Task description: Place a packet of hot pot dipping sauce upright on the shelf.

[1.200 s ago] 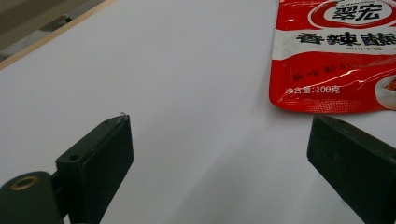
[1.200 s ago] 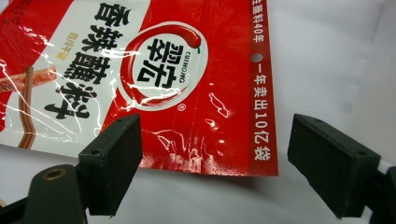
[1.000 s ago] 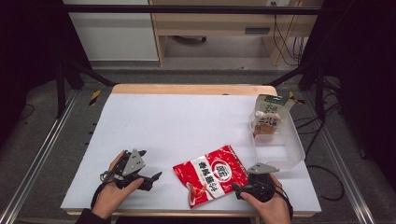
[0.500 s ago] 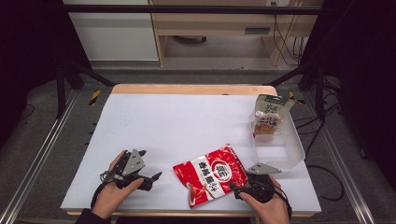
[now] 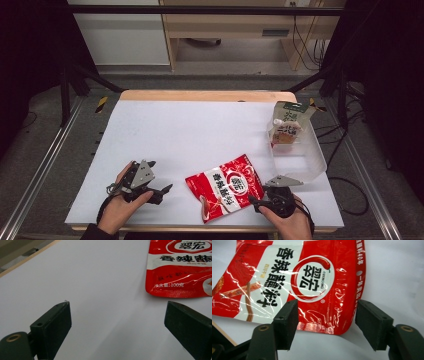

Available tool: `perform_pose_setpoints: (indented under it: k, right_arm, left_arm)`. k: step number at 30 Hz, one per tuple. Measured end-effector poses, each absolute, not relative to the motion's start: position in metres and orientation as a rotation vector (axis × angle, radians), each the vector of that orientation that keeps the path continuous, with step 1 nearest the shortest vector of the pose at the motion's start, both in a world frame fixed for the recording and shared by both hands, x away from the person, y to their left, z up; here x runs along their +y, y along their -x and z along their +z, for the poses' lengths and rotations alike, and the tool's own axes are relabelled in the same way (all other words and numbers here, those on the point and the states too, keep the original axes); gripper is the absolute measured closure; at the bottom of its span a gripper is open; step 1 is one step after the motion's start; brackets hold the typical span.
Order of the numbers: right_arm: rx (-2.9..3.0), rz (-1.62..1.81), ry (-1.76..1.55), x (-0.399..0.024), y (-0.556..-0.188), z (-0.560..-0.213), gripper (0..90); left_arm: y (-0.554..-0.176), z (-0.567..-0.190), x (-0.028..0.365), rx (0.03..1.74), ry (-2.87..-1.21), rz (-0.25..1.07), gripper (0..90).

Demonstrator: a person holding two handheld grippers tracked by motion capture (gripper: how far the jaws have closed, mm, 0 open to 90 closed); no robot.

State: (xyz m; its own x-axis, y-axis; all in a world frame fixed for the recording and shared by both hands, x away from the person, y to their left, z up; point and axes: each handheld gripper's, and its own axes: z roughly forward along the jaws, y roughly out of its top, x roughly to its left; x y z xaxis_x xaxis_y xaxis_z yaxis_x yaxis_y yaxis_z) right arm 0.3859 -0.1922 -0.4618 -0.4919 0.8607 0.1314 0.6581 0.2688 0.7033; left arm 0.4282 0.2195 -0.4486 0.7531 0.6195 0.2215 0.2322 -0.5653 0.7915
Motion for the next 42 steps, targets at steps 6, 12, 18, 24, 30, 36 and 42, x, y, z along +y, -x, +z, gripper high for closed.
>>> perform_pose_setpoints:
  k: [6, 12, 18, 24, 30, 36, 42]
  right_arm:
    - [2.256, 1.102, -1.411, -0.193, -0.387, -0.460, 40.4]
    - [2.235, 1.065, -1.442, -0.196, -0.390, -0.463, 39.4]
    - [2.227, 1.004, -1.492, -0.203, -0.393, -0.468, 38.2]
    - [2.247, 1.009, -1.512, -0.203, -0.396, -0.471, 38.0]
    - [2.255, 1.056, -1.509, -0.201, -0.397, -0.470, 47.4]
    - [2.288, 1.015, -1.483, -0.196, -0.399, -0.469, 64.7]
    - [2.251, 1.038, -1.434, -0.195, -0.400, -0.459, 89.6]
  left_arm:
    - [-0.428, -0.449, 0.218, 0.631, -2.162, 0.622, 7.2]
    - [-0.428, -0.449, 0.218, 0.630, -2.163, 0.623, 7.1]
    - [-0.428, -0.450, 0.217, 0.634, -2.155, 0.620, 7.2]
    - [-0.428, -0.450, 0.217, 0.631, -2.159, 0.619, 7.2]
    - [-0.428, -0.450, 0.216, 0.626, -2.168, 0.616, 7.2]
    - [-0.428, -0.450, 0.216, 0.625, -2.169, 0.615, 7.3]
    - [-0.429, -0.450, 0.215, 0.623, -2.172, 0.617, 7.3]
